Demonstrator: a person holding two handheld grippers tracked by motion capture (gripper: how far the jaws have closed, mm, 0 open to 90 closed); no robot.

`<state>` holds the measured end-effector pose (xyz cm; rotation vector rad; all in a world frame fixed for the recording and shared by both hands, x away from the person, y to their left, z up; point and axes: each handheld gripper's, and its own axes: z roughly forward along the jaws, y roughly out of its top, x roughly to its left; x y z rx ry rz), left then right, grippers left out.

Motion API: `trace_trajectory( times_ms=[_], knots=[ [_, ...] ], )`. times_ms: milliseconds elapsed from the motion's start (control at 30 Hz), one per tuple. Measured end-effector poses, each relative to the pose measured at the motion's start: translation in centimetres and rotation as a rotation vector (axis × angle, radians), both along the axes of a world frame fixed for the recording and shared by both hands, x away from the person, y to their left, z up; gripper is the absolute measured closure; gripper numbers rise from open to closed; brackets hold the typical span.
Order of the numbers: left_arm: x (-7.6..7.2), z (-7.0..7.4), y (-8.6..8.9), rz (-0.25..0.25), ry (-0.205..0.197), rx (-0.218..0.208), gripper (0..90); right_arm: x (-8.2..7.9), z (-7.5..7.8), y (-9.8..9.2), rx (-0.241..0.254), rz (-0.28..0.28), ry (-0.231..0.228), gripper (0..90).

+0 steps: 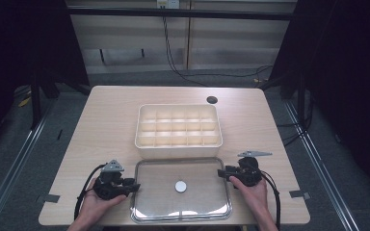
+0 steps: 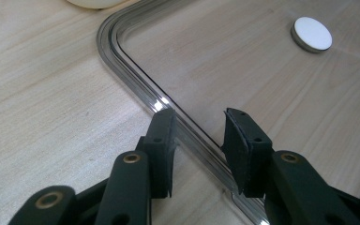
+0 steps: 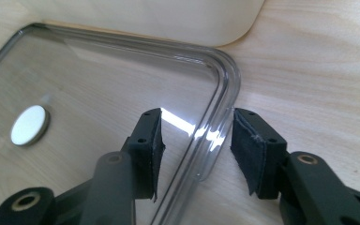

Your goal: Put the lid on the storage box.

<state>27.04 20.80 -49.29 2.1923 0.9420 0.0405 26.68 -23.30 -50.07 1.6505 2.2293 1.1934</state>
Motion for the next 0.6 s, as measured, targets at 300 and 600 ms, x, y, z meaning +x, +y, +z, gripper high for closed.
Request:
trace_trajectory(
  times_ms=[300,600],
  knots=[
    [0.0,0.0,0.0,-0.001,0.001,-0.002,64.2,-0.1,-0.6,-1.1,0.151,-0.076,0.057,59.4],
    [-0.1,0.0,0.0,0.001,0.006,-0.003,64.8,-0.4,-1.0,-2.0,0.271,-0.105,0.125,60.9]
  ],
)
